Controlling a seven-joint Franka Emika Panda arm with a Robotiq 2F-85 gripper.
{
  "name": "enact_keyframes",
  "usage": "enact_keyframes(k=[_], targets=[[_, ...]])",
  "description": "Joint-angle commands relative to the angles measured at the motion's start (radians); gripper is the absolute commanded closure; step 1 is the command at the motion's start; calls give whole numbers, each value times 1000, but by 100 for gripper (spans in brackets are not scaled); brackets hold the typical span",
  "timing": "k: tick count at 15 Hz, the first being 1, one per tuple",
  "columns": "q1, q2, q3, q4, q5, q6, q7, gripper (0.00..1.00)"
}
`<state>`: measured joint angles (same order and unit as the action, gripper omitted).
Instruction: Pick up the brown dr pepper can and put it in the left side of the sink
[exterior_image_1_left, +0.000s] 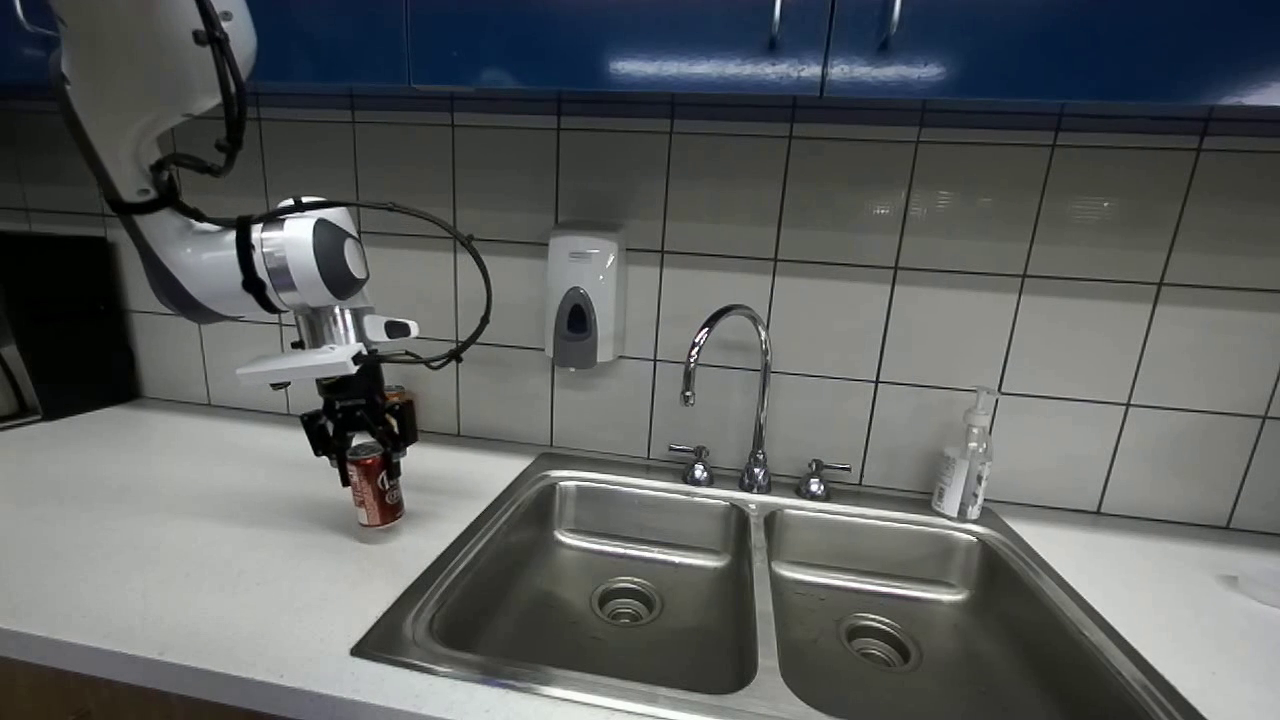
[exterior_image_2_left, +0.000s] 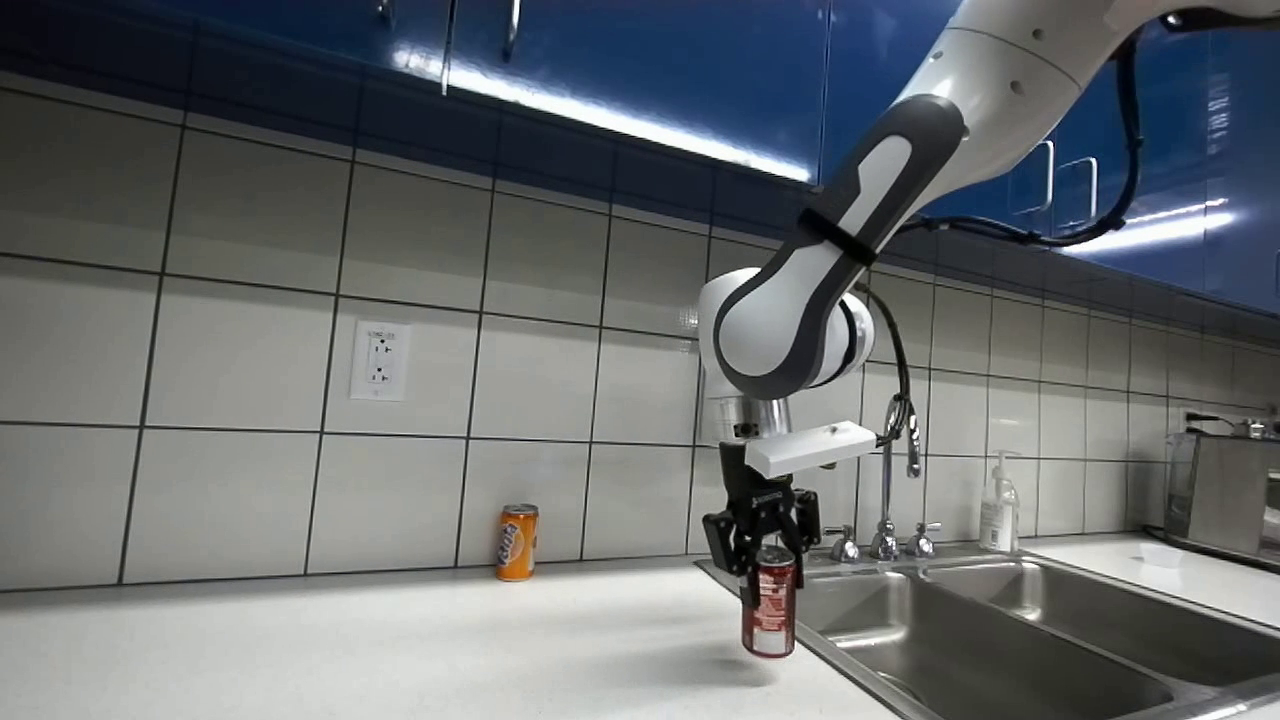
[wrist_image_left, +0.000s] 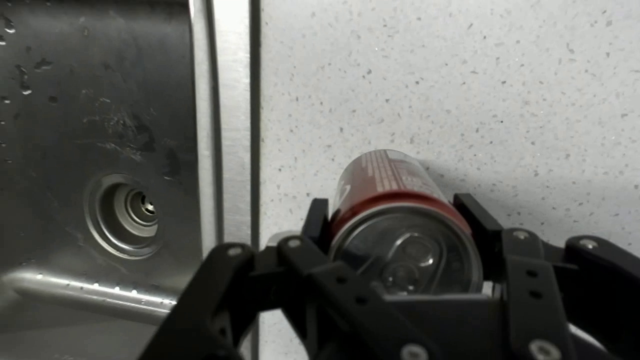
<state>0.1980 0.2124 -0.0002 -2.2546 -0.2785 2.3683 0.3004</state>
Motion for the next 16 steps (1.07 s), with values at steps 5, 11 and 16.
enact_keyframes(k=[5, 11, 16], targets=[[-87, -256, -19, -227, -34, 3, 52, 60], [-210, -330, -58, -303, -67, -11, 10, 60], [-302, -294, -113, -281, -111, -6, -40, 60]])
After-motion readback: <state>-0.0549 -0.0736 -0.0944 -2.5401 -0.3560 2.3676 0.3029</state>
